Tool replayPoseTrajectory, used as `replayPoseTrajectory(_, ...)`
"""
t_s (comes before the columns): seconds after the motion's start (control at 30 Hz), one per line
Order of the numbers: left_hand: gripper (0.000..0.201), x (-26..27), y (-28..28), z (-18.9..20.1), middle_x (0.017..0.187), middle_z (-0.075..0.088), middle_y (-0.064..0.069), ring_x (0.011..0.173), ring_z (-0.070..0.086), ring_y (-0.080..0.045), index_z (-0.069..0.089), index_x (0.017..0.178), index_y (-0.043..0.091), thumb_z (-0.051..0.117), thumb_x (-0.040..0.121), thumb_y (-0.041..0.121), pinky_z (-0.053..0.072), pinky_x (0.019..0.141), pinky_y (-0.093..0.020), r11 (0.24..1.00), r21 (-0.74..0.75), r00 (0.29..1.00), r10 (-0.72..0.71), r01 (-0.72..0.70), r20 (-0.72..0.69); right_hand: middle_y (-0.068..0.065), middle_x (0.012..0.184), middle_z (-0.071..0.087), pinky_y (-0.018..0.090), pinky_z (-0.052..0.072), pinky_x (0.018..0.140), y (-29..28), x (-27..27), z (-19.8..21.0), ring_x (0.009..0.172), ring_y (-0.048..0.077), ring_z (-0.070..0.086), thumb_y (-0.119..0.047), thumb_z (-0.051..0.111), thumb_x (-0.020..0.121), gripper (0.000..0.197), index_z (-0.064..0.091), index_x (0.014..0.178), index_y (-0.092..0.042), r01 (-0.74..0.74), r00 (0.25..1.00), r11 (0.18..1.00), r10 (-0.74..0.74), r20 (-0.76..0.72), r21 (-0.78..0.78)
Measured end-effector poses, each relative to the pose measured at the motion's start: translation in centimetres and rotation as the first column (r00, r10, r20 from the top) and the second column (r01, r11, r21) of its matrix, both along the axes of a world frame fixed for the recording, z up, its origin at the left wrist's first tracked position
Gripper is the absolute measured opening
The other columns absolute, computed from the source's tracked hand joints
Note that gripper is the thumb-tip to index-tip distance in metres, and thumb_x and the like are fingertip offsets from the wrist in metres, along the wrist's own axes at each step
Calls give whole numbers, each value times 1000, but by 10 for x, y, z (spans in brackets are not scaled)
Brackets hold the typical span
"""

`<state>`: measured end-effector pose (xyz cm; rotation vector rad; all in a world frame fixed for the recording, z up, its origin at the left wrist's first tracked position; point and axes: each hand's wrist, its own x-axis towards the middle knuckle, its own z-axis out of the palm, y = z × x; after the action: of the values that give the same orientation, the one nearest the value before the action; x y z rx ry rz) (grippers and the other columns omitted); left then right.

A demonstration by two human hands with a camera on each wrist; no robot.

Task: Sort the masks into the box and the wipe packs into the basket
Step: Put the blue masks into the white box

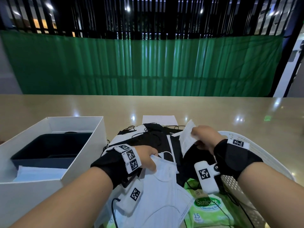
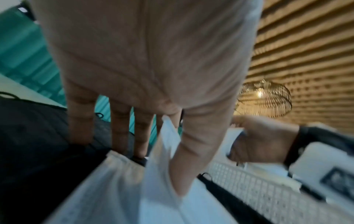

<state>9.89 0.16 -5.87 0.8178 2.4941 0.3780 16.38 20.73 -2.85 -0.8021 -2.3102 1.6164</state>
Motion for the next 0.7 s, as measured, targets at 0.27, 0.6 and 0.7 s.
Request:
replayPoseTrajectory(0.27, 38, 0, -2, 0, 64, 36, 5, 55, 34, -11, 34, 66, 21, 69, 77, 12, 28, 47, -23, 992, -124, 993, -17, 2, -116, 6, 75, 42, 29, 40, 56, 14, 13, 15, 64, 20, 45, -10, 46, 90, 13, 45, 77, -14, 29, 989, 992, -45, -138, -122)
replayPoseTrajectory(0.6, 22, -23, -3, 37, 90, 59, -13, 72, 59, -26, 48, 99, 11, 51, 89, -8, 54, 64, -38, 348, 750, 810, 52, -563, 585, 15, 99, 45, 29, 52, 70, 9, 27, 31, 91, 27, 50, -3, 38, 93, 7, 42, 97, -8, -234, 858, 896, 8, -513, -378)
replayPoseTrajectory(0.7, 33, -35, 4, 20, 103, 59, -16, 75, 60, -26, 48, 120, 7, 50, 89, -5, 55, 57, -35, 318, 680, 739, 117, -661, 663, 20, 109, 53, 38, 50, 83, 7, 26, 32, 99, 31, 55, -1, 41, 91, 18, 45, 107, -7, -281, 854, 849, 10, -520, -447)
